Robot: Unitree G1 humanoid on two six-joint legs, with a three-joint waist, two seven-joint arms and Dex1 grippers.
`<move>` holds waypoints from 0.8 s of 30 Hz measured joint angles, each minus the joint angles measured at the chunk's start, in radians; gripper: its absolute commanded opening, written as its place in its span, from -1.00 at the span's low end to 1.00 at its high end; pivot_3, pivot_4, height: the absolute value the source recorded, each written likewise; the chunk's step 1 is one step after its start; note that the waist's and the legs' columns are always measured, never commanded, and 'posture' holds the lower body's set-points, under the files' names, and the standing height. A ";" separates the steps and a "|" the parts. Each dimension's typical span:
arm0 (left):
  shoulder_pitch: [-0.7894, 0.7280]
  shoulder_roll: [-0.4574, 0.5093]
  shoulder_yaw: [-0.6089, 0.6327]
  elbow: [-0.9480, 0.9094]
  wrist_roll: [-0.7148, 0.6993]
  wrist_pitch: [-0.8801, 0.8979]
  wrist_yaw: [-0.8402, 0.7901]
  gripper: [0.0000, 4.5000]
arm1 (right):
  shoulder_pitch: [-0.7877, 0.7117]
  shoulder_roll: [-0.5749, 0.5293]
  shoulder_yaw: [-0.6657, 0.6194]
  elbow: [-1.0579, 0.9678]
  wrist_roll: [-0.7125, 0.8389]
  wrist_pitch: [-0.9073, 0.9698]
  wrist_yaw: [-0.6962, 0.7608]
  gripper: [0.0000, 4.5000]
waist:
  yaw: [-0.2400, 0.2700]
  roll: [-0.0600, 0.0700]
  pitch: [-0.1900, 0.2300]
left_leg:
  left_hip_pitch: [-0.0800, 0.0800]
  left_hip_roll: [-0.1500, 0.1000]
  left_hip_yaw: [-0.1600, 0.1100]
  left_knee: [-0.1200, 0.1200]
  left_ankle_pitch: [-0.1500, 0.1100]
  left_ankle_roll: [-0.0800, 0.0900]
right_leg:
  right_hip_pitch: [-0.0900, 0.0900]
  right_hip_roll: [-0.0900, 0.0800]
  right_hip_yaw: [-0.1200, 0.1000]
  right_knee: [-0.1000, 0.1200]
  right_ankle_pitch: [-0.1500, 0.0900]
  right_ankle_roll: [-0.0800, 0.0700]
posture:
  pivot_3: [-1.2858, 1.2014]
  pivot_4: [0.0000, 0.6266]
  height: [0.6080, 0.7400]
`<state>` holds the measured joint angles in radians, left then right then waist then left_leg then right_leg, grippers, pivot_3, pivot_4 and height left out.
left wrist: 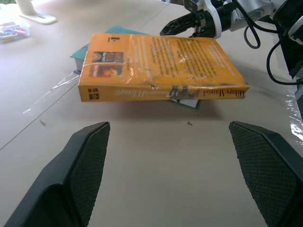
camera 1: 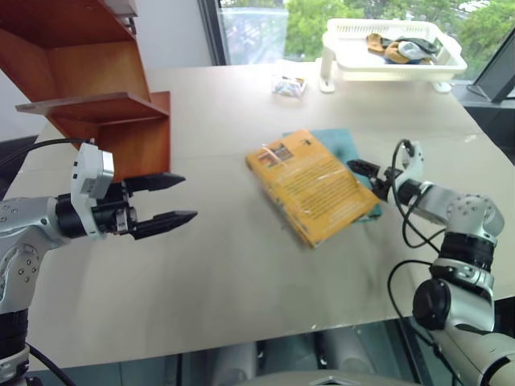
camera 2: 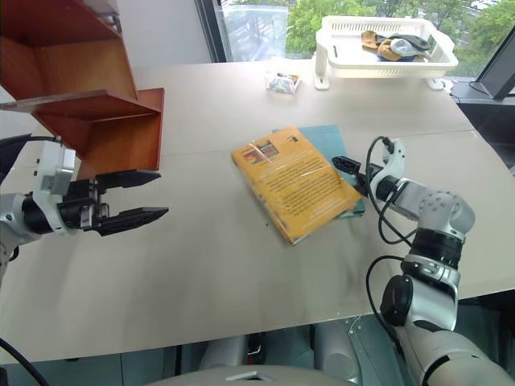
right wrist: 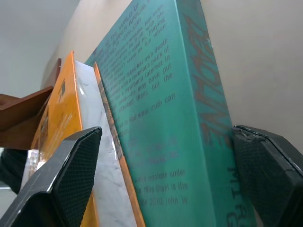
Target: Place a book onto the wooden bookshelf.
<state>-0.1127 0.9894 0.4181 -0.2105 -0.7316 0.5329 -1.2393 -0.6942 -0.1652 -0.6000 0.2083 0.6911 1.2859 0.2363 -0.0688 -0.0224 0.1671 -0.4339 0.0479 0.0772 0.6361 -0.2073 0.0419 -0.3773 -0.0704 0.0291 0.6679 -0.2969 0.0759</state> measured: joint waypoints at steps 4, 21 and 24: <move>0.004 0.000 0.000 0.000 0.000 0.000 -0.001 0.89 | 0.013 0.068 -0.042 -0.060 0.035 0.039 -0.074 1.00 | 0.000 0.000 0.000 | 0.001 0.000 0.000 0.000 0.000 0.000 | 0.000 0.000 0.000 0.002 0.000 0.000 | 0.03 -0.52 1.00; 0.029 -0.005 0.005 0.002 0.000 0.004 -0.001 0.89 | 0.247 -0.101 0.012 -0.296 0.150 -0.009 0.058 1.00 | 0.028 0.002 0.001 | -0.001 -0.002 -0.001 0.000 0.000 0.000 | -0.001 -0.002 0.000 0.001 0.000 0.000 | 0.03 -0.52 1.00; 0.065 -0.030 0.010 -0.006 -0.019 0.041 0.028 0.89 | 0.383 -0.370 0.088 -0.359 0.115 -0.164 0.310 1.00 | 0.034 0.004 0.002 | -0.001 -0.003 -0.001 -0.001 0.000 0.000 | 0.000 -0.002 0.000 -0.002 0.000 0.000 | 0.03 -0.52 1.00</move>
<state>-0.0475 0.9598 0.4283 -0.2169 -0.7506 0.5738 -1.2113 -0.3112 -0.5356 -0.5124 -0.1507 0.8059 1.1216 0.5463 -0.0346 -0.0186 0.1692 -0.4351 0.0451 0.0762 0.6349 -0.2072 0.0420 -0.3777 -0.0721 0.0288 0.6660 -0.2972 0.0758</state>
